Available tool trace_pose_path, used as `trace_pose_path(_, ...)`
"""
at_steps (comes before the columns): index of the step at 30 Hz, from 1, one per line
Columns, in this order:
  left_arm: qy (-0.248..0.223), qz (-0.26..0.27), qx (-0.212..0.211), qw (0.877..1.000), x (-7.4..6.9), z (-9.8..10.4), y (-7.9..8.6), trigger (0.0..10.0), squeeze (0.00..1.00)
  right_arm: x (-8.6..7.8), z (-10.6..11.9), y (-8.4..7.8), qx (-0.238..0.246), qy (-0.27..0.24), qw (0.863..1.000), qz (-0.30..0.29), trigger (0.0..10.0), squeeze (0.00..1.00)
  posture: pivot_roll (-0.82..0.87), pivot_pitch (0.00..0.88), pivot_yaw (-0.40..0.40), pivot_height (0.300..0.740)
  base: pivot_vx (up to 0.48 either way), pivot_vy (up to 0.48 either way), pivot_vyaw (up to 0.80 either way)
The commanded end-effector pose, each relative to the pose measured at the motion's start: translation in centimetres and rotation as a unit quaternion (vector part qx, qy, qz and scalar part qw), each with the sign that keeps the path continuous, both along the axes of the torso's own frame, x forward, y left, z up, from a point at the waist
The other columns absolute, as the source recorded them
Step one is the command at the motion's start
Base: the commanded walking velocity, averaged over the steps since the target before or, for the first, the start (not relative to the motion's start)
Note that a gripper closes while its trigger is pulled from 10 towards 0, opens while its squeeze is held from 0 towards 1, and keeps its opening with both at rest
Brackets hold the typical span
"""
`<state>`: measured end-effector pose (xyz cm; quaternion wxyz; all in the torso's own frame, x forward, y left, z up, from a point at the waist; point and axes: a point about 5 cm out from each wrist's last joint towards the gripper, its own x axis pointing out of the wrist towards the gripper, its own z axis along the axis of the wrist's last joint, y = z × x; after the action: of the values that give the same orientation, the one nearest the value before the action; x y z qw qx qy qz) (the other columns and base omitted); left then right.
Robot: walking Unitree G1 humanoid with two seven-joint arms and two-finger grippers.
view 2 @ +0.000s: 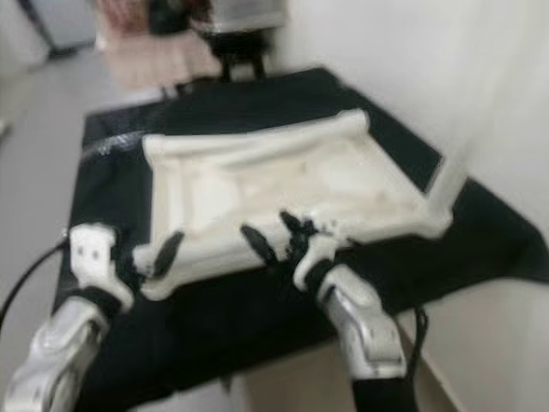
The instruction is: Building children table
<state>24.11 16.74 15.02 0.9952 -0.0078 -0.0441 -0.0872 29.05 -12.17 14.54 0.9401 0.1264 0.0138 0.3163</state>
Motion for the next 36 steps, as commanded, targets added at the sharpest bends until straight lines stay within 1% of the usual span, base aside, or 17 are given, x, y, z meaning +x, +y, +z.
trace_pose_path(1, 0.015, 0.0, 0.009, 1.0, -0.4, -0.3, 0.0, 10.0, 0.0, -0.2, -0.3, 0.2, 0.009, 0.009, 1.0, 0.009, 10.0, 0.0, -0.07, 0.012, 0.058, 0.74, 0.0, 0.0, 0.0)
trace_pose_path(3, 0.022, -0.011, 0.005, 1.0, -1.0, -0.3, -0.8, 10.0, 0.0, -0.4, -0.5, 0.2, 0.014, 0.013, 1.0, 0.011, 10.0, 0.0, -0.07, 0.006, 0.06, 0.74, 0.0, 0.0, 0.0)
trace_pose_path(4, 0.022, -0.011, 0.005, 1.0, -1.0, -0.3, -0.8, 10.0, 0.0, -0.4, -0.5, 0.2, 0.014, 0.013, 1.0, 0.011, 10.0, 0.0, -0.07, 0.006, 0.06, 0.74, 0.0, 0.0, 0.0)
trace_pose_path(6, 0.024, -0.013, 0.008, 1.0, -1.5, -0.2, -1.2, 10.0, 0.0, -0.4, -0.7, 0.1, 0.018, 0.017, 1.0, 0.013, 10.0, 0.0, -0.07, 0.0, 0.062, 0.74, 0.0, 0.0, 0.0)
trace_pose_path(9, 0.034, -0.012, 0.016, 0.999, -1.8, -0.2, -1.4, 10.0, 0.0, -0.4, -0.7, 0.1, 0.023, 0.022, 0.999, 0.016, 10.0, 0.0, -0.07, 0.001, 0.063, 0.74, 0.0, 0.0, 0.0)
trace_pose_path(12, 0.042, -0.009, 0.011, 0.999, -1.8, -0.2, -1.3, 10.0, 0.0, -0.4, -0.7, 0.1, 0.024, 0.022, 0.999, 0.017, 10.0, 0.0, -0.07, 0.0, 0.065, 0.74, 0.0, 0.0, 0.0)
trace_pose_path(13, 0.053, -0.004, -0.005, 0.999, -1.7, -0.3, -1.1, 10.0, 0.0, -0.4, -0.7, 0.1, 0.025, 0.023, 0.999, 0.017, 10.0, 0.0, -0.07, 0.001, 0.063, 0.74, 0.0, 0.0, 0.0)
trace_pose_path(15, 0.053, -0.004, -0.005, 0.999, -1.7, -0.3, -1.1, 10.0, 0.0, -0.4, -0.7, 0.1, 0.025, 0.023, 0.999, 0.017, 10.0, 0.0, -0.07, 0.001, 0.063, 0.74, 0.0, 0.0, 0.0)
trace_pose_path(16, 0.061, -0.001, -0.017, 0.998, -1.6, -0.4, -1.1, 10.0, 0.0, -0.3, -0.7, 0.0, 0.025, 0.022, 0.999, 0.017, 10.0, 0.0, -0.07, 0.003, 0.062, 0.74, 0.0, 0.0, 0.0)
trace_pose_path(18, 0.091, 0.013, -0.059, 0.994, -1.3, -0.6, -0.6, 10.0, 0.0, -0.3, -0.6, 0.0, 0.026, 0.022, 0.999, 0.017, 10.0, 0.0, -0.07, 0.008, 0.063, 0.74, 0.0, 0.0, 0.0)
trace_pose_path(19, 0.098, 0.019, -0.068, 0.993, -1.1, -0.6, -0.3, 10.0, 0.0, -0.3, -0.6, 0.0, 0.026, 0.022, 0.999, 0.016, 10.0, 0.0, -0.07, 0.009, 0.063, 0.74, 0.0, 0.0, 0.0)
trace_pose_path(22, 0.103, 0.022, -0.08, 0.991, -1.0, -0.5, -0.1, 10.0, 0.0, -0.3, -0.6, -0.1, 0.027, 0.022, 0.999, 0.016, 10.0, 0.0, -0.07, 0.011, 0.062, 0.74, 0.0, 0.0, 0.0)
trace_pose_path(23, 0.103, 0.026, -0.092, 0.99, -0.9, -0.4, 0.0, 10.0, 0.0, -0.3, -0.6, -0.1, 0.027, 0.022, 0.999, 0.017, 10.0, 0.0, -0.07, 0.013, 0.063, 0.74, 0.0, 0.0, 0.0)
trace_pose_path(27, 0.106, 0.03, -0.098, 0.989, -0.8, -0.1, 0.1, 10.0, 0.0, -0.3, -0.5, -0.1, 0.028, 0.023, 0.999, 0.017, 10.0, 0.0, -0.08, 0.015, 0.061, 0.74, 0.0, 0.0, 0.0)
trace_pose_path(31, 0.131, 0.023, -0.094, 0.987, -0.3, -0.8, 0.0, 10.0, 0.0, -0.3, -0.5, -0.1, 0.028, 0.024, 0.999, 0.018, 10.0, 0.0, -0.08, 0.016, 0.059, 0.74, 0.0, 0.0, 0.0)
trace_pose_path(36, 0.156, 0.018, -0.095, 0.983, 0.5, -0.9, 0.2, 10.0, 0.0, -0.4, -0.5, 0.0, 0.028, 0.024, 0.999, 0.019, 10.0, 0.0, -0.08, 0.018, 0.061, 0.74, 0.0, 0.0, 0.0)
